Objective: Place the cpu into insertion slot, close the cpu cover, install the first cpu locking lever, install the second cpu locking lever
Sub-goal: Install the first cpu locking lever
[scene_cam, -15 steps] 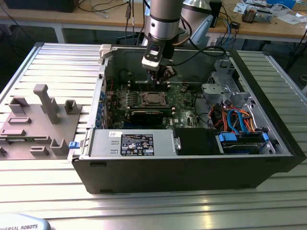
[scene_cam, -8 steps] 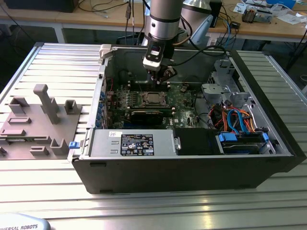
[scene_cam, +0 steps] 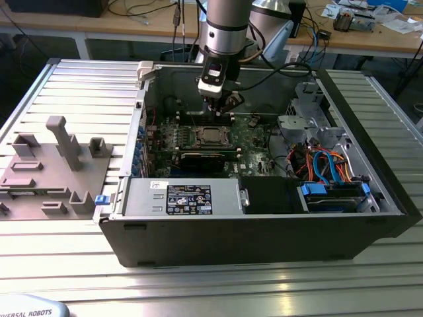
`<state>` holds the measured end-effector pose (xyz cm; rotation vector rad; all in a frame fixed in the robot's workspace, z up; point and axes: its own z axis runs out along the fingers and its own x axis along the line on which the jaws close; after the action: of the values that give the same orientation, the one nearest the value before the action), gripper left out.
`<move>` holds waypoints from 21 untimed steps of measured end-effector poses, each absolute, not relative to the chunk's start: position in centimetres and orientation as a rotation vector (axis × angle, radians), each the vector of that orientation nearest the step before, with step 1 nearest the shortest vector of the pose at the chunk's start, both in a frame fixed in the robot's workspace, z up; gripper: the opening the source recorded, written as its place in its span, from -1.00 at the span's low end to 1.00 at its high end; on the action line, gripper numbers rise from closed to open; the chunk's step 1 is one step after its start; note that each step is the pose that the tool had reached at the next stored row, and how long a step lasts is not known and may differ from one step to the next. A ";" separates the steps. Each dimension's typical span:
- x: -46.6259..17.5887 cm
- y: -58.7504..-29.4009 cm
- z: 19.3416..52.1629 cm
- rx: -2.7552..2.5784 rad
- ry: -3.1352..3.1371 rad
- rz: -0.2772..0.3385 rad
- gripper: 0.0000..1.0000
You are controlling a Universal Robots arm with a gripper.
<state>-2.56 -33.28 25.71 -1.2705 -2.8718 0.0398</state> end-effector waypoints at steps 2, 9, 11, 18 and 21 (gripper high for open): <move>-2.6 -33.3 25.7 -1.261 -2.876 0.040 -0.79; -2.6 -33.3 25.7 -1.226 -2.892 0.040 -0.79; -2.6 -33.3 25.7 -1.217 -2.895 0.040 -0.79; -2.6 -33.3 25.7 -1.184 -2.909 0.040 -0.79; -2.6 -33.3 25.7 -1.168 -2.916 0.040 -0.79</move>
<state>-2.56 -33.28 25.71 -1.1680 -2.9159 0.0398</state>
